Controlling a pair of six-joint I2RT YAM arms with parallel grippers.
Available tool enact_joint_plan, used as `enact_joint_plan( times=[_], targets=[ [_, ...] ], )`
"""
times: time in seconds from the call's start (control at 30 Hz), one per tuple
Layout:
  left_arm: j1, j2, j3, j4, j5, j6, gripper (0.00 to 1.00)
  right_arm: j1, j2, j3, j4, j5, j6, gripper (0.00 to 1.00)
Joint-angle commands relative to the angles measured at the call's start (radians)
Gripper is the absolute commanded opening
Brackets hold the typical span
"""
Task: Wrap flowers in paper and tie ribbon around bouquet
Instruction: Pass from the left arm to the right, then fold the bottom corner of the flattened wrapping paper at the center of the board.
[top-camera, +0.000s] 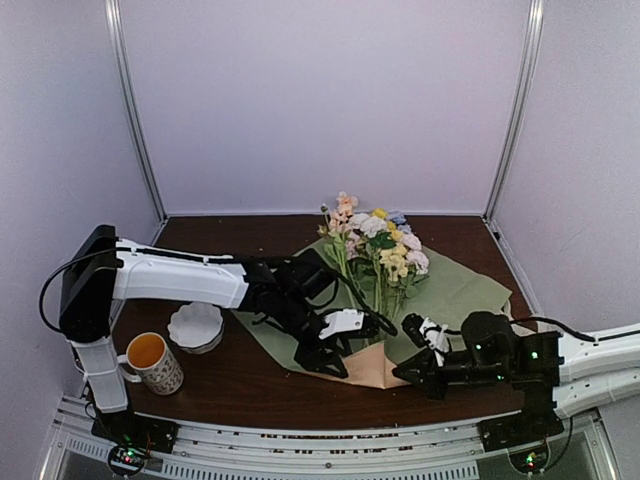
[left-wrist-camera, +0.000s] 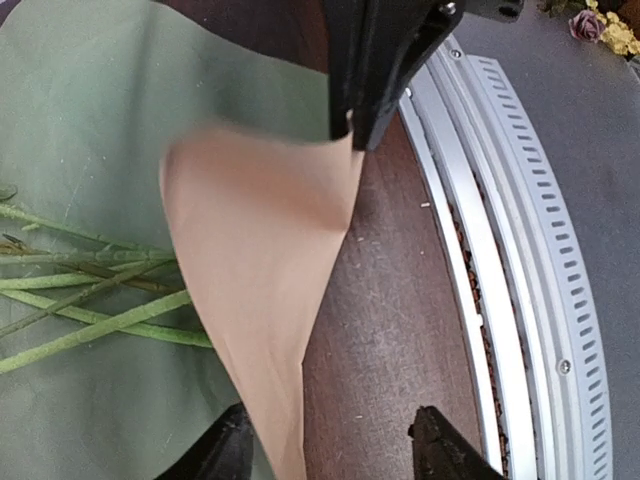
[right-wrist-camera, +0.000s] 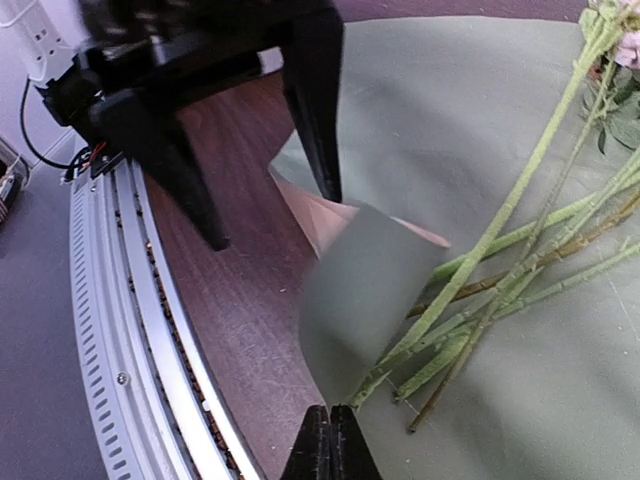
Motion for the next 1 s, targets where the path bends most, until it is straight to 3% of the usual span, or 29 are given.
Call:
enact_joint_plan(
  times=[0.0, 0.2, 0.6, 0.87, 0.97],
  targets=[
    [0.011, -0.039, -0.024, -0.008, 0.009, -0.015, 0.61, -0.068, 0.069, 0.060, 0.004, 0.012, 0.040, 0.00],
    [0.016, -0.028, -0.061, 0.035, -0.069, -0.075, 0.62, -0.227, 0.197, 0.095, 0.050, -0.061, 0.092, 0.00],
    [0.017, 0.003, -0.113, 0.054, -0.187, -0.183, 0.60, -0.315, 0.423, 0.207, 0.048, -0.106, 0.145, 0.00],
    [0.021, 0.021, -0.140, 0.067, -0.114, -0.236, 0.33, -0.348, 0.461, 0.207, 0.071, -0.093, 0.164, 0.00],
    [0.022, 0.035, -0.142, 0.055, -0.113, -0.265, 0.31, -0.354, 0.473, 0.213, 0.083, -0.087, 0.179, 0.00]
  ],
)
